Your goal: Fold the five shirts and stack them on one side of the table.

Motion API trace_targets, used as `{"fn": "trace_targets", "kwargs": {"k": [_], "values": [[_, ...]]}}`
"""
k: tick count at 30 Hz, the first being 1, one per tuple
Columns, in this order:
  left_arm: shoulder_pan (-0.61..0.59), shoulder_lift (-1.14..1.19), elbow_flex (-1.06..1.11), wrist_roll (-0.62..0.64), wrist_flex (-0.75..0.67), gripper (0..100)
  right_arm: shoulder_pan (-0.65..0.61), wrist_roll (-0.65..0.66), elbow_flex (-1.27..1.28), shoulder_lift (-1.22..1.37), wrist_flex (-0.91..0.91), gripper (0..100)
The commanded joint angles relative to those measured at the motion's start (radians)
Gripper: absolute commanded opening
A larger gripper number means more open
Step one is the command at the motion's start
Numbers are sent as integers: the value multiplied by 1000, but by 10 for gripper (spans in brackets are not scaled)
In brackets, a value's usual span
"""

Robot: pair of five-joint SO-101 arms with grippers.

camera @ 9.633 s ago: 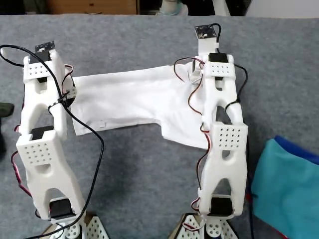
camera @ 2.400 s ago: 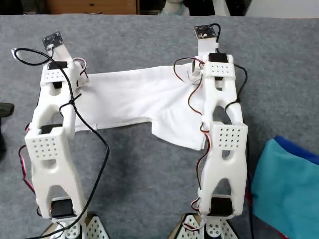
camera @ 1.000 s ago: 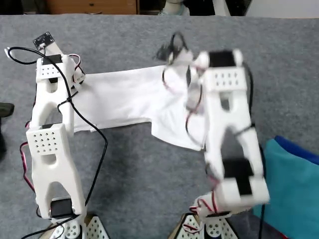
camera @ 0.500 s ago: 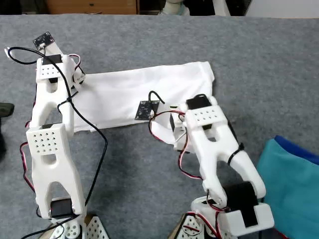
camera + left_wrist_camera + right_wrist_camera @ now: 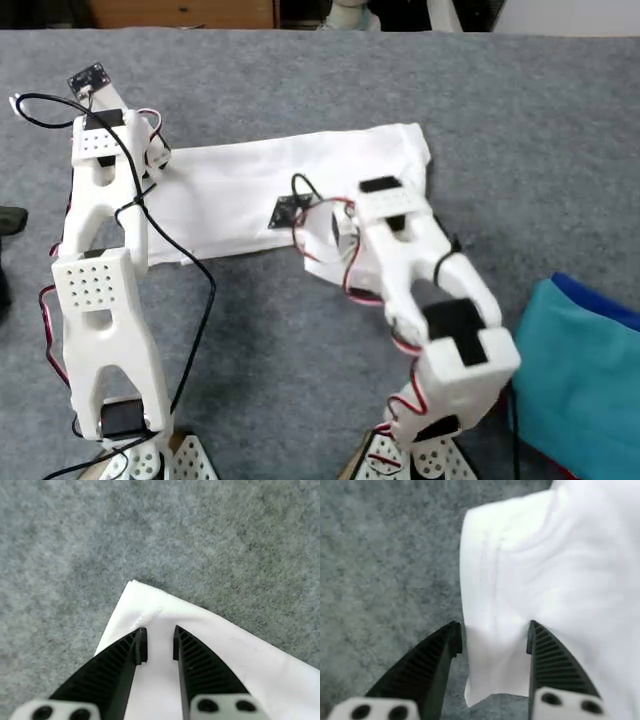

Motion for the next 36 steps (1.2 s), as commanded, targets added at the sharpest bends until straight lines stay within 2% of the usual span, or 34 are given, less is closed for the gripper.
{"fn": "trace_targets", "kwargs": {"k": [1, 10, 18, 23, 30, 36], "values": [[-18, -12, -46, -6, 6, 110, 36, 40, -96, 91, 38, 245], [-21, -12, -46, -6, 6, 110, 56, 48, -117, 124, 35, 34], [-18, -12, -46, -8, 8, 110, 130, 41, -271, 213, 81, 5], [-18, -12, -46, -8, 8, 110, 131, 41, -386, 226, 155, 4], [-25, -12, -46, -8, 8, 110, 125, -21, -679, 252, 328, 4], [-21, -12, -46, -8, 8, 110, 97, -21, -990, 372, 440, 4]]}}
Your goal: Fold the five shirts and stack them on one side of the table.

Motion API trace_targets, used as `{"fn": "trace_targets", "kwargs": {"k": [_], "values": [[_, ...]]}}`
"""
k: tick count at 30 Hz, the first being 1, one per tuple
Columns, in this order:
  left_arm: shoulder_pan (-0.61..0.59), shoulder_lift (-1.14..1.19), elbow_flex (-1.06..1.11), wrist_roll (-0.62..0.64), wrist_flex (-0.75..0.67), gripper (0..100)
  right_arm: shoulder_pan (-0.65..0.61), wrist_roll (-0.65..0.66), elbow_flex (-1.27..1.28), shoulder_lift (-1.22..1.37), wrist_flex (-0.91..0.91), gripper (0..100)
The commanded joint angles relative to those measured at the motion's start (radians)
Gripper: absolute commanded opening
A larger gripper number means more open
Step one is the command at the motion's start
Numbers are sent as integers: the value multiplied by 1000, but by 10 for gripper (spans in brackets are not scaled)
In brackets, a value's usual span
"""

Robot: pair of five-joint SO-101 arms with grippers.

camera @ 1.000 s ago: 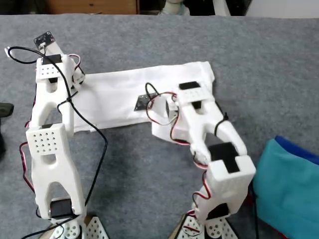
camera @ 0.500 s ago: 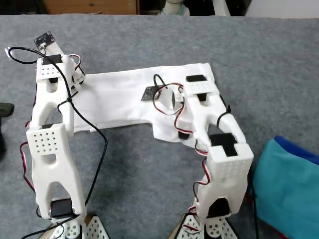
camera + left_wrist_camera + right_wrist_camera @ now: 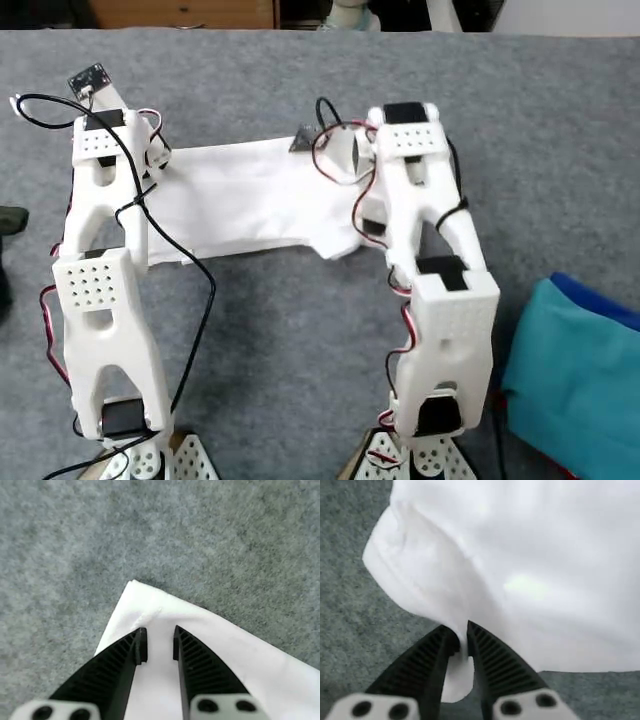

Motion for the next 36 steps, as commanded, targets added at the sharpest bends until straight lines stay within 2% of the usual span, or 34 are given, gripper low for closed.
{"fn": "trace_targets", "kwargs": {"k": [1, 8, 13, 22, 24, 28, 30, 33, 36], "values": [[-21, -12, -46, -8, 8, 110, -16, -12, -234, 59, 68, 4], [-20, -12, -46, -8, 8, 110, -44, 17, -588, 249, 143, 4], [-20, -12, -46, -8, 8, 110, -54, 98, -710, 323, 135, 4], [-20, -12, -46, -8, 8, 110, -64, 104, -917, 427, 74, 13], [-18, -12, -46, -8, 8, 110, -73, 104, -967, 450, 78, 73], [-18, -12, -46, -8, 8, 110, -76, 83, -1075, 475, 83, 263], [-18, -12, -46, -8, 8, 110, -77, 84, -1127, 476, 115, 316], [-18, -12, -46, -8, 8, 110, -70, 84, -1182, 475, 150, 299], [-18, -12, -46, -8, 8, 110, -48, 68, -1210, 473, 150, 213]]}}
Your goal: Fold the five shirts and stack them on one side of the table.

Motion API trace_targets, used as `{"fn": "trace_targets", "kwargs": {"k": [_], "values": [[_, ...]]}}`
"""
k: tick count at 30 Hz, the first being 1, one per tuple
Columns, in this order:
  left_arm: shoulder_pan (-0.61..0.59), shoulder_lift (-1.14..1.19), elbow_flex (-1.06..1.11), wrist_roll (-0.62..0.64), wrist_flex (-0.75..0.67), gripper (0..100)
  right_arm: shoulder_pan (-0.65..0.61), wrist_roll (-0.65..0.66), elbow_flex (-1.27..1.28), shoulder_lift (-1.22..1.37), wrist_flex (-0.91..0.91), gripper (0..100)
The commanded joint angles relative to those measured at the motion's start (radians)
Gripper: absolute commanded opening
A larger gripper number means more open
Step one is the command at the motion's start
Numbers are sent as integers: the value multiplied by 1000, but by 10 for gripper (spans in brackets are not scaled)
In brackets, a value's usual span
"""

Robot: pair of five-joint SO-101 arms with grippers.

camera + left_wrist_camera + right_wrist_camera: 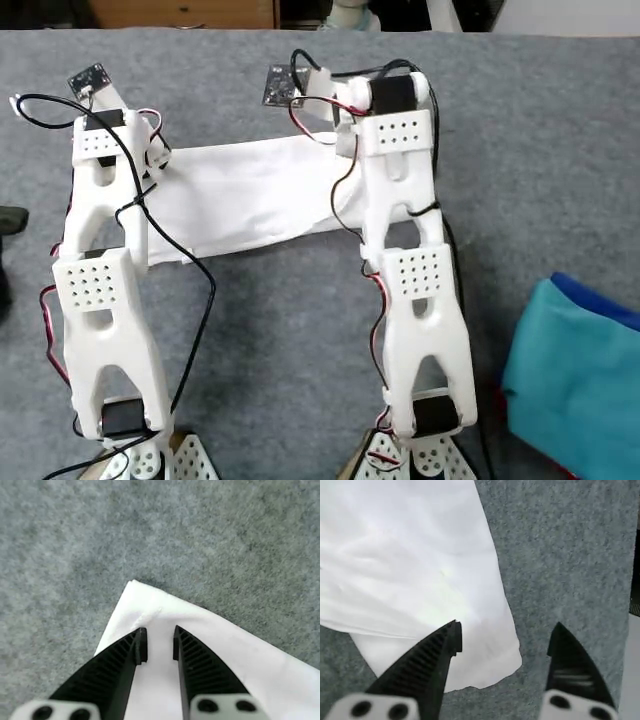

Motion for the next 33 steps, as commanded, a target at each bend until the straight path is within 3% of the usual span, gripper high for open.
{"fn": "trace_targets", "kwargs": {"k": [1, 4, 12, 23, 33], "values": [[-18, -12, -46, -8, 6, 110, 19, -48, -62, -12, 21, 162], [-18, -12, -46, -8, 5, 110, 24, -112, -53, -12, 23, 0], [-20, -12, -48, -8, 2, 110, 42, -180, 44, -94, 25, 5], [-20, -12, -48, -8, 2, 110, 15, -209, 857, -532, -9, 5], [-23, -12, -48, -8, 2, 110, -120, -216, 1102, -503, -186, 5]]}}
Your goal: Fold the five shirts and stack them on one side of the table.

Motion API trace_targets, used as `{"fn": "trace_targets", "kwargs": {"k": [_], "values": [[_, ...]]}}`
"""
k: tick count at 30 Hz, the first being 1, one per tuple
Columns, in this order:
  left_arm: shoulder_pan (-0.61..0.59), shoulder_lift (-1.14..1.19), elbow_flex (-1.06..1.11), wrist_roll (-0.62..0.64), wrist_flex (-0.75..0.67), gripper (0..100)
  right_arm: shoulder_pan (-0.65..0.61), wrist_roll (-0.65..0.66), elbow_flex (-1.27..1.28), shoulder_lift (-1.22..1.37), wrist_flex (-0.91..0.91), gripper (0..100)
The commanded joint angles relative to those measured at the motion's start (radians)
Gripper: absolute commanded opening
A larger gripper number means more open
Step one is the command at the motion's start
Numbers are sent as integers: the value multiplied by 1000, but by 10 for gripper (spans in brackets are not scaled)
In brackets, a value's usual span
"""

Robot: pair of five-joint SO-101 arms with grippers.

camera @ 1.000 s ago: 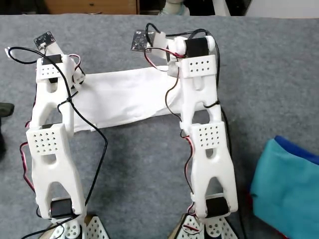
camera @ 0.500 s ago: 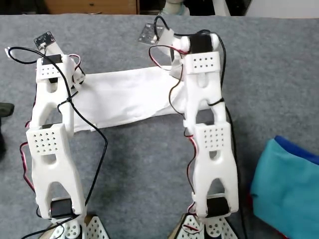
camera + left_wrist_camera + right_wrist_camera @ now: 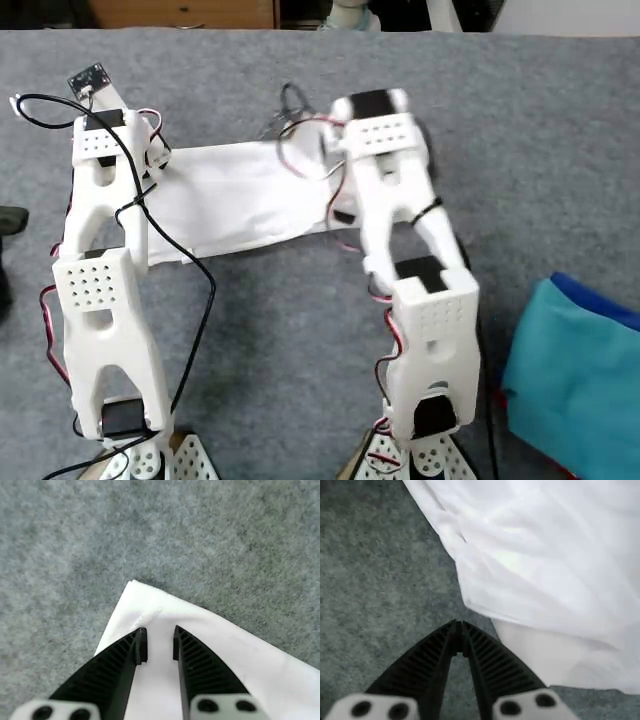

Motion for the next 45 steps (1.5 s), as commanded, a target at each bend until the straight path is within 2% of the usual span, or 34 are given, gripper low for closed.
{"fn": "trace_targets", "kwargs": {"k": [1, 10, 16, 24, 29, 33, 38, 41, 45], "values": [[-23, -12, -48, -8, 2, 110, -45, -12, 18, 13, -98, 5], [-23, -12, -48, -8, 2, 110, -61, -12, -199, 58, -264, 5], [-23, -12, -48, -8, 2, 110, -59, -11, -202, 127, -371, 5], [-23, -12, -48, -8, 2, 110, -18, -117, -357, 76, -253, 5], [-23, -12, -48, -8, 2, 110, -12, -115, -449, 8, -32, 5], [-23, -12, -48, -8, 2, 110, -27, -147, -443, 2, 137, 5], [-23, -12, -48, -8, 2, 110, -15, -264, -317, 4, 129, 5], [-23, -12, -48, -8, 2, 110, -22, -292, -200, 4, 61, 5], [-23, -12, -48, -8, 3, 110, -38, -292, -71, 4, -115, 5]]}}
